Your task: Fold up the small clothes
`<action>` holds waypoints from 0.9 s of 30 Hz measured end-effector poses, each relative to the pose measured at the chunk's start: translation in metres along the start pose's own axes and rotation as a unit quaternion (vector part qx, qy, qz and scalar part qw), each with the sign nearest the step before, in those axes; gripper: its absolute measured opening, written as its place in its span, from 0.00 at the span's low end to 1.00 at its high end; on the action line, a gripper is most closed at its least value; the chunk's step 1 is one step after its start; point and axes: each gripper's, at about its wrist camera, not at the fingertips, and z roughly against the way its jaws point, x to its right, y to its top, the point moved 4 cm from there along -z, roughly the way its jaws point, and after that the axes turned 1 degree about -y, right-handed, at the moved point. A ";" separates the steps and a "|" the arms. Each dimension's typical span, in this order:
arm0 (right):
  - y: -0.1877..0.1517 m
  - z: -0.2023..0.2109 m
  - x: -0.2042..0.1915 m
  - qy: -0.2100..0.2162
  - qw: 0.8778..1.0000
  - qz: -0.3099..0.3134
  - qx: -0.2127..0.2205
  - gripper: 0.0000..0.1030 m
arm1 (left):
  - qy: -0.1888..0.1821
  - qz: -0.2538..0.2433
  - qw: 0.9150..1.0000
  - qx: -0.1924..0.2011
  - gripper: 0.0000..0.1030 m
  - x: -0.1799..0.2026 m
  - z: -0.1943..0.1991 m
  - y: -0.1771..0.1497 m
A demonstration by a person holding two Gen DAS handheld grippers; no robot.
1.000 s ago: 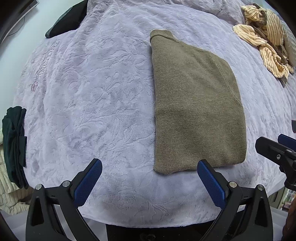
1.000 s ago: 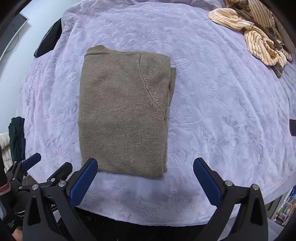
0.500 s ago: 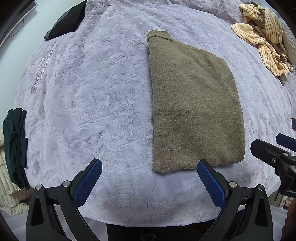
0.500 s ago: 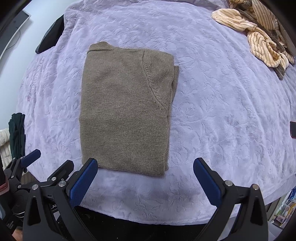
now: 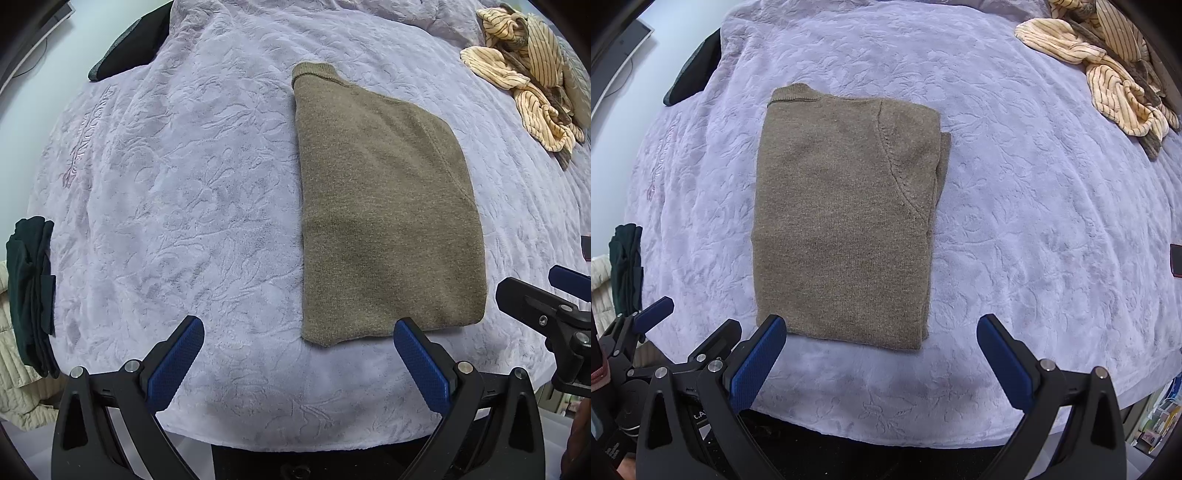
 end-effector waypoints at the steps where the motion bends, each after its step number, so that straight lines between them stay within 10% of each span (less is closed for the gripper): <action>1: 0.000 0.000 0.000 0.000 1.000 0.000 0.000 1.00 | 0.000 0.000 1.000 0.000 1.00 0.000 0.000 0.000; 27: 0.000 0.001 -0.001 -0.001 1.000 -0.001 -0.002 1.00 | 0.003 -0.003 1.000 -0.003 1.00 0.000 -0.001 -0.002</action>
